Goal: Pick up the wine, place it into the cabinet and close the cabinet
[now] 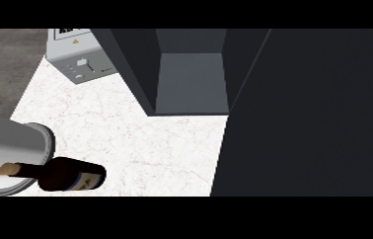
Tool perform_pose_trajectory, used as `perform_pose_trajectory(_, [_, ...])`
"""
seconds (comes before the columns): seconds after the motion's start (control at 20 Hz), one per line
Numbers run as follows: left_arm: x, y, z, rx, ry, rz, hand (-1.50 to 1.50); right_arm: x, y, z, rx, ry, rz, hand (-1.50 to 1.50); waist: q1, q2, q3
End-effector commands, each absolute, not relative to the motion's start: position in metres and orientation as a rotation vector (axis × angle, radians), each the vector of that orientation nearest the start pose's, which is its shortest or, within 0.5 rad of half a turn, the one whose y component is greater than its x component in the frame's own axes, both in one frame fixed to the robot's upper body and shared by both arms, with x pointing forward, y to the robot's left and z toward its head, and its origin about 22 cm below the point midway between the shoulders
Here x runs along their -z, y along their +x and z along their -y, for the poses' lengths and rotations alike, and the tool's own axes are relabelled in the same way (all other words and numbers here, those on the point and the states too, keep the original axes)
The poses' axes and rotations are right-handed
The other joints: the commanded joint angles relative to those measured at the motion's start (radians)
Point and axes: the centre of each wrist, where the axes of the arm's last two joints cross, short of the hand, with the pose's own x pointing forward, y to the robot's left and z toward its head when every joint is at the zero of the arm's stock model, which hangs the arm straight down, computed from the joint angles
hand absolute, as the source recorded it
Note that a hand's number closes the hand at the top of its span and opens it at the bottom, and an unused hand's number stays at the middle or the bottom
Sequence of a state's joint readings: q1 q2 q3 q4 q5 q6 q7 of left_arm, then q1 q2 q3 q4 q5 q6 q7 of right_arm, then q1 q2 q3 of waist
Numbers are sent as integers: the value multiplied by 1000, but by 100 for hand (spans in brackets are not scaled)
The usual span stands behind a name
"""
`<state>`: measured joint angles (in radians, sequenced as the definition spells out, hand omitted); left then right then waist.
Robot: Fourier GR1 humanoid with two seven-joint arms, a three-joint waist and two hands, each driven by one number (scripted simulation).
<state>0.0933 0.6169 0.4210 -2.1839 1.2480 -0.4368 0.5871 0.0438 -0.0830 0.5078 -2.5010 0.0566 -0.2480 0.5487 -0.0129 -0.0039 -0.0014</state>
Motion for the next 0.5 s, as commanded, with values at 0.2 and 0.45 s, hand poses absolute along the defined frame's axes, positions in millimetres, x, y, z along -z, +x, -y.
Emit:
perform_pose_trajectory(0.2, [-178,174,-345,414,-598,1617,-150,-212,83,179,-67,245,1942,-150,-5,-4,-1])
perform_pose_trajectory(0.45, [-157,186,-354,426,-585,1618,-150,-207,88,171,-66,236,1925,-150,-5,-3,0])
